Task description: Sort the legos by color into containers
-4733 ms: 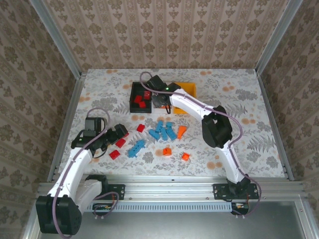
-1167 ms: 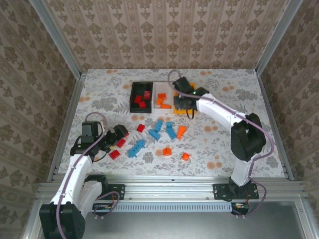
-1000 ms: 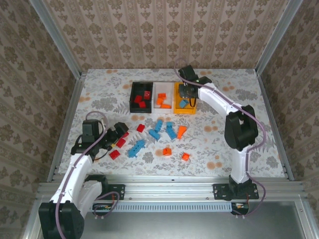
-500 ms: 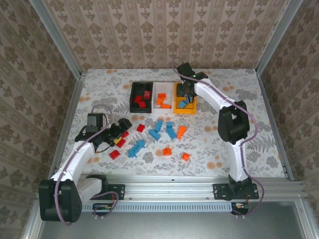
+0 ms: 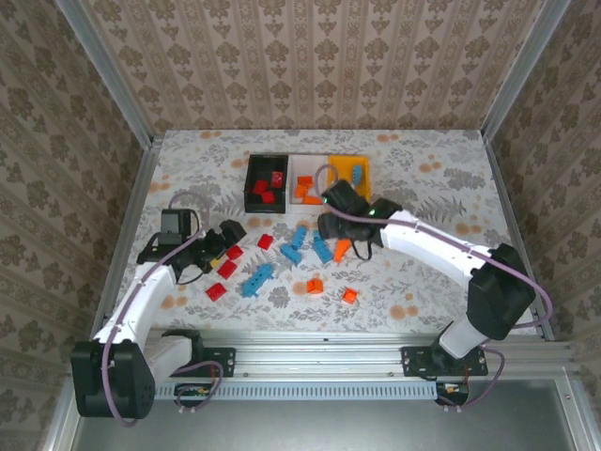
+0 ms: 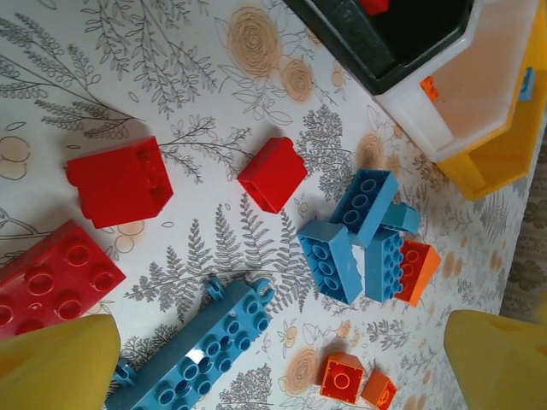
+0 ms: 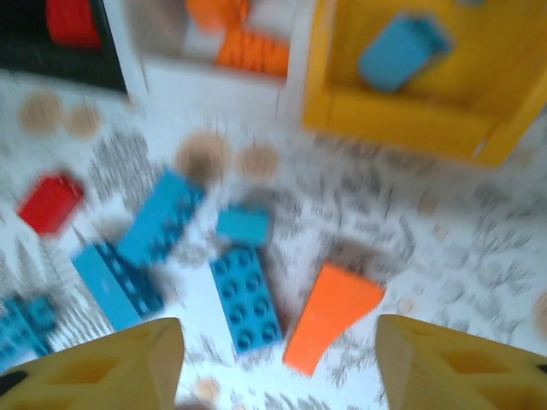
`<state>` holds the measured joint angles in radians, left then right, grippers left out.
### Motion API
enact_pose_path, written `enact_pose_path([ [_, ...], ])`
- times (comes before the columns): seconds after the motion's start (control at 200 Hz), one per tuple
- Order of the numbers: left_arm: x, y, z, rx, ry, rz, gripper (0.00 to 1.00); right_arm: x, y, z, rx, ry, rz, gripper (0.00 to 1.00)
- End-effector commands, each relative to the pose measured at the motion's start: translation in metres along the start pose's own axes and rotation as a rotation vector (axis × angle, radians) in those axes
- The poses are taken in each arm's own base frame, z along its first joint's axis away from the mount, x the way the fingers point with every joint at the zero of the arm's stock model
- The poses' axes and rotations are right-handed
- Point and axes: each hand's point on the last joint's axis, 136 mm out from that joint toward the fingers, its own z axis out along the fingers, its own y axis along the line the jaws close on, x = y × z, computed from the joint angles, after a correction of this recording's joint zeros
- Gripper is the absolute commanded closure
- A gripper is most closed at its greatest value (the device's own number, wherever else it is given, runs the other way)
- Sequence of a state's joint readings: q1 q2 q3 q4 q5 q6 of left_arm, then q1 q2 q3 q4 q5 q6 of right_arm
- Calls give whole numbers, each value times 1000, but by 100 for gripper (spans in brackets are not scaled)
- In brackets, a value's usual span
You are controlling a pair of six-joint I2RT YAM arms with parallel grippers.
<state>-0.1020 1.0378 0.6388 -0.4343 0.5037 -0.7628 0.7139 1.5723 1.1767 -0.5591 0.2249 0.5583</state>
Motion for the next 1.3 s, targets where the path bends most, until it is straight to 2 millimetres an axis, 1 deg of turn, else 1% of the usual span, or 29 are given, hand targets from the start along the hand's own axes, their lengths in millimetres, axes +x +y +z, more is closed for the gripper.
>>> enact_pose_path([
  [0.0, 12, 13, 3, -17, 27, -18, 0, 24, -14, 25, 55, 28, 124, 33],
  [0.06, 16, 14, 6, -8, 34, -36, 1, 27, -17, 33, 76, 41, 116, 31],
  [0.115, 18, 15, 7, -6, 38, -39, 0, 28, -23, 41, 111, 60, 119, 30],
  [0.215, 23, 16, 5, -9, 37, -32, 0, 32, -26, 56, 121, 86, 139, 29],
  [0.305, 25, 19, 2, -10, 24, -30, 0, 38, -21, 72, 87, 118, 164, 29],
  [0.4, 28, 21, 0, -11, 16, -30, 0, 39, -27, 86, 93, 123, 211, 31],
  [0.445, 28, 21, -1, -7, 13, -27, 0, 38, -31, 90, 108, 112, 231, 34],
  [0.515, 30, 21, -1, -6, 14, -24, 0, 38, -32, 95, 97, 108, 251, 44],
  [0.6, 30, 20, -1, -2, 14, -22, 0, 40, -33, 98, 103, 115, 255, 58],
  [0.68, 30, 21, -1, -3, 16, -20, 0, 41, -34, 97, 99, 116, 255, 65],
  [0.74, 29, 21, -1, -2, 12, -17, 0, 40, -34, 93, 94, 112, 244, 69],
  [0.82, 29, 21, 0, -2, 13, -16, 0, 31, -33, 80, 86, 75, 228, 70],
  [0.88, 29, 21, 0, -2, 13, -10, 0, 20, -29, 66, 70, 42, 210, 69],
  [1.0, 28, 21, 1, -3, 13, -5, 0, -11, -10, 39, 8, -37, 165, 69],
  [1.075, 28, 23, 3, -10, 20, -6, 0, -31, 5, 32, -18, -76, 132, 69],
  [1.155, 29, 25, 5, -11, 34, -12, 0, -53, 18, 36, -22, -104, 100, 69],
  [1.295, 29, 25, 4, -17, 41, -13, 0, -91, 38, 62, 5, -134, 37, 69],
])
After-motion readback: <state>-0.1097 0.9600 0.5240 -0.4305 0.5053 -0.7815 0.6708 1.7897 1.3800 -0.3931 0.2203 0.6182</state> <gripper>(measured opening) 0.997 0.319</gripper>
